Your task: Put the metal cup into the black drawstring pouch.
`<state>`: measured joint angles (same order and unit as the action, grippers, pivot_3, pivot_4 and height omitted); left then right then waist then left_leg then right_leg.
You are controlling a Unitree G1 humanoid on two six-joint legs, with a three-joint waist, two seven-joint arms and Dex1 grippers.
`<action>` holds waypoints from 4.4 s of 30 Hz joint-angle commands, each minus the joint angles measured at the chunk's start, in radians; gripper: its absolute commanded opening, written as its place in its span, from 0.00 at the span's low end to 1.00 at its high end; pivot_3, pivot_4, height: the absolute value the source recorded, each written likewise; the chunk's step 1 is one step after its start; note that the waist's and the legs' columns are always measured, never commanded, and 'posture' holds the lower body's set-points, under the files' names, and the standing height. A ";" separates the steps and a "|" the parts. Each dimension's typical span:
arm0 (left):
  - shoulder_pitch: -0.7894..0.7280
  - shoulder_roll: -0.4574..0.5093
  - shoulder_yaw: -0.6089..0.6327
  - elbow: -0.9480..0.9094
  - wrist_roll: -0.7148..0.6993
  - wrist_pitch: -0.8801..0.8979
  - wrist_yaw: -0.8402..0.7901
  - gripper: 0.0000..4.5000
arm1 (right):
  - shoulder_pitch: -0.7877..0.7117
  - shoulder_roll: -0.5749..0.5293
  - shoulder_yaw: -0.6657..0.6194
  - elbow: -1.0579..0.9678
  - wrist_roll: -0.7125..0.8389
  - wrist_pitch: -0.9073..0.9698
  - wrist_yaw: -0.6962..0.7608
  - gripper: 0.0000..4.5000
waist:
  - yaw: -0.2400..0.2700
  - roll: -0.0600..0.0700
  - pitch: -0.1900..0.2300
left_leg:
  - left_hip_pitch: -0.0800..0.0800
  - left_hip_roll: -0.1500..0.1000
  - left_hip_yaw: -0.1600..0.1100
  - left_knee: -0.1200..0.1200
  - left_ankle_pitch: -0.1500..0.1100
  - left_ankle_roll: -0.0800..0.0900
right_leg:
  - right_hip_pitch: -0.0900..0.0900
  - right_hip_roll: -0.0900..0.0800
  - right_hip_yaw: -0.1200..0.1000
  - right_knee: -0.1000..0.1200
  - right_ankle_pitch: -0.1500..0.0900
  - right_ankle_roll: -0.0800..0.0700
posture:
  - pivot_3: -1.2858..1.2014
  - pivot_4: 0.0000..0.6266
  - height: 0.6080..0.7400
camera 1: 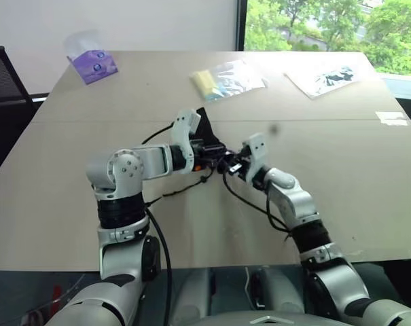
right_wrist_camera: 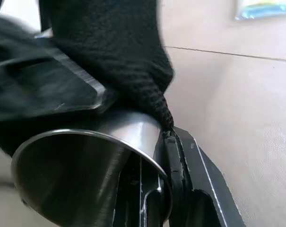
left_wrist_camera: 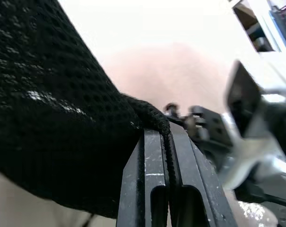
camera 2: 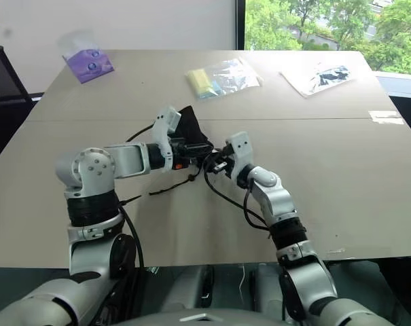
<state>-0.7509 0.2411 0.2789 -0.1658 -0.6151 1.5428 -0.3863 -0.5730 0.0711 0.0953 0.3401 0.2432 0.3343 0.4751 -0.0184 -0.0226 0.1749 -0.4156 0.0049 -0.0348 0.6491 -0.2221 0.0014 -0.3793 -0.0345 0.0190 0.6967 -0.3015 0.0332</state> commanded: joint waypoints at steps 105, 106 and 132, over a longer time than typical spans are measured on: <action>-0.134 -0.034 0.409 0.325 -0.194 -0.145 0.214 0.00 | 0.085 -0.286 0.103 -0.525 0.071 0.366 0.105 0.96 | -0.018 -0.001 0.004 | -0.001 0.000 0.001 -0.006 0.001 -0.002 | -0.003 0.000 0.000 -0.003 0.000 0.000 | 0.52 0.24 1.00; -0.131 -0.028 0.400 0.326 -0.194 -0.146 0.211 0.00 | 0.069 -0.267 0.102 -0.482 0.065 0.345 0.098 0.96 | -0.019 -0.001 0.004 | -0.001 0.000 0.001 -0.006 0.001 -0.002 | -0.003 0.000 0.001 -0.003 0.000 0.000 | 0.52 0.24 1.00; -0.065 -0.012 0.331 0.214 -0.253 -0.129 0.208 0.00 | -0.188 -0.069 0.017 -0.068 0.115 0.247 0.128 0.50 | -0.020 -0.001 0.004 | -0.001 0.000 0.001 -0.007 0.001 -0.002 | -0.003 -0.001 0.001 -0.003 0.000 0.000 | 0.52 0.24 1.00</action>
<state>-0.8150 0.2246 0.6164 0.0962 -0.8311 1.4124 -0.1714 -0.7290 -0.0076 0.1295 0.2840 0.3446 0.6056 0.5872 -0.0387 -0.0241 0.1789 -0.4165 0.0046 -0.0340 0.6424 -0.2212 -0.0007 -0.3825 -0.0350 0.0196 0.6942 -0.3015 0.0332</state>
